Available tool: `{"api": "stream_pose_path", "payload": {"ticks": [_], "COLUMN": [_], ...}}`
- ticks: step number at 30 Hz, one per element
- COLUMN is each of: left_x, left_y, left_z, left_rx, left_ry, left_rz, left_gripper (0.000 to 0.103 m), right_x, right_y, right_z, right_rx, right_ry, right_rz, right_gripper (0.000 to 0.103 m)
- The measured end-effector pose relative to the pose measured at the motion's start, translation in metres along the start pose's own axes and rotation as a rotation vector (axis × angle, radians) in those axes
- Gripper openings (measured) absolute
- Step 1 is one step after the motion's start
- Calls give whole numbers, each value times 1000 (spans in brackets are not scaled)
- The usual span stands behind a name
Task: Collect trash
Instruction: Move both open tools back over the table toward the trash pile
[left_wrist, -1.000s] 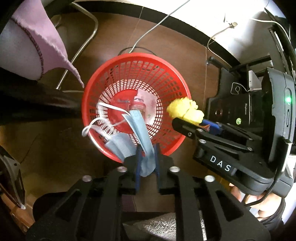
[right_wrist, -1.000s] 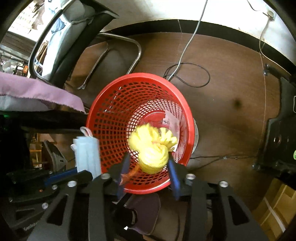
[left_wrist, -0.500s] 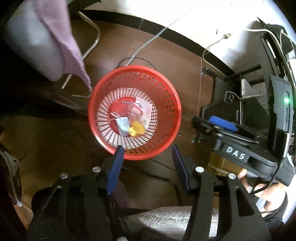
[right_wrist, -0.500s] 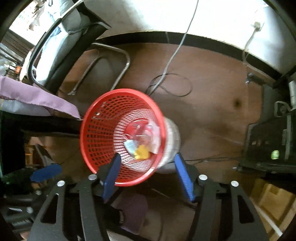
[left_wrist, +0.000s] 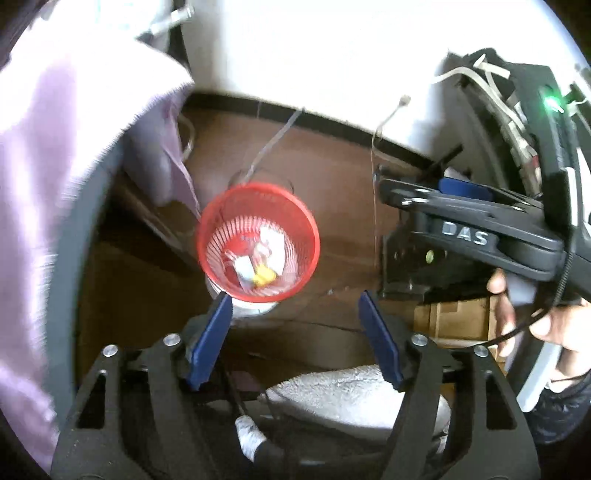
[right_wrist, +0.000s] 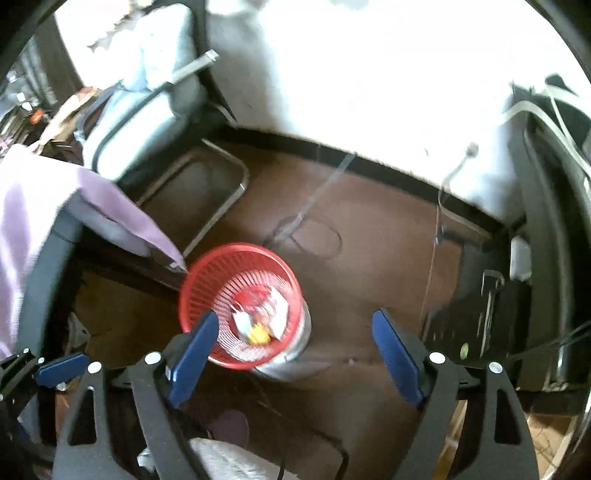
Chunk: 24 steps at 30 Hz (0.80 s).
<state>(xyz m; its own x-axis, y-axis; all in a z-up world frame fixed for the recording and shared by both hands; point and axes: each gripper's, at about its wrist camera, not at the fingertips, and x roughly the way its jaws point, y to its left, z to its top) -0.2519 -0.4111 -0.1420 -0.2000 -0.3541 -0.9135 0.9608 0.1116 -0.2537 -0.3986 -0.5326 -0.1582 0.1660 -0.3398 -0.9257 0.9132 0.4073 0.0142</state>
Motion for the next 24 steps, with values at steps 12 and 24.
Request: {"api": "stream_pose_path", "payload": {"ticks": [12,24], "left_x": [-127,-235], "left_y": [64,121], "left_z": [-50,-95], "left_rx": [-188,-308], "left_ry": [-288,-464], "left_rz": [173,334], "left_gripper": [81,91], "right_x": [-84,-145], "right_y": [111,210], "right_z": [-2,-6], "right_rx": [-191,-371], "right_ry": [-139,-235], "right_rz": [205,388], "right_gripper": [89,93]}}
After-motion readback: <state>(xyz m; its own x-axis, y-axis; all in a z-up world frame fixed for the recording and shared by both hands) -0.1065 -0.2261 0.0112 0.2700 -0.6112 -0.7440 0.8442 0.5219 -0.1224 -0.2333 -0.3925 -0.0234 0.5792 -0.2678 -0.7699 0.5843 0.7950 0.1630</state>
